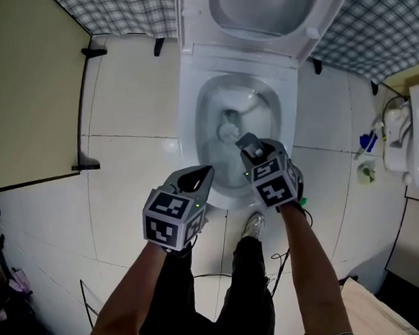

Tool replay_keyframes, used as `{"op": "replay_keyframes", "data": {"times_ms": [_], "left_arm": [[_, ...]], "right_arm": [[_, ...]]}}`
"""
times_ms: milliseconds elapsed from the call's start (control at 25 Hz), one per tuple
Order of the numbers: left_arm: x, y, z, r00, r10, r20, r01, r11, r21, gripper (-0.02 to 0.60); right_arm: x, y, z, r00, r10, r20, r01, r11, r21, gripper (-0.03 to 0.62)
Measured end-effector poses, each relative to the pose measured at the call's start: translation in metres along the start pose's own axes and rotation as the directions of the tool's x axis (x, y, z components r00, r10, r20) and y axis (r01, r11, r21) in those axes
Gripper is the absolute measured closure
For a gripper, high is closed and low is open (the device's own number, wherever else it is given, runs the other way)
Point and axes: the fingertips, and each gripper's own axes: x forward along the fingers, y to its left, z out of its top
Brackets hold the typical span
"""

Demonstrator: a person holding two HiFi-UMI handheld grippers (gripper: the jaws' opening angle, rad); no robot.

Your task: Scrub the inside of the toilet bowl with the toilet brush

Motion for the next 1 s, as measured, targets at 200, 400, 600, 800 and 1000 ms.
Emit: {"op": "replay_keyframes", "data": {"times_ms": [200, 400, 600, 800, 1000], "left_arm": [[0.001, 0.003, -0.007, 1.000, 0.000, -0.010, 0.000, 1.000, -0.006, 0.574], [0.005, -0.007, -0.004, 1.000, -0.014, -0.023, 0.014, 1.000, 0.004, 0.574], [0.011, -0.027, 0.004, 0.999, -0.040, -0.015, 0.041, 0.999, 0.029, 0.574], [0.011, -0.033, 0.004, 0.999, -0.048, -0.015, 0.048, 0.998, 0.036, 0.574], [0.008, -0.026, -0.001, 0.999, -0.044, -0.021, 0.045, 0.998, 0.034, 0.574]], "right_arm": [[-0.035, -0.008, 0.011, 0.999, 0.016, 0.032, -0.015, 1.000, -0.010, 0.404], [-0.090, -0.002, 0.004, 0.999, 0.041, -0.022, -0.044, 0.987, -0.157, 0.405], [-0.110, 0.007, -0.009, 0.990, 0.023, -0.136, -0.070, 0.933, -0.353, 0.405], [-0.091, 0.005, -0.018, 0.983, 0.006, -0.185, -0.070, 0.939, -0.338, 0.405], [-0.060, 0.002, -0.021, 0.980, 0.008, -0.198, -0.070, 0.949, -0.307, 0.405]]}}
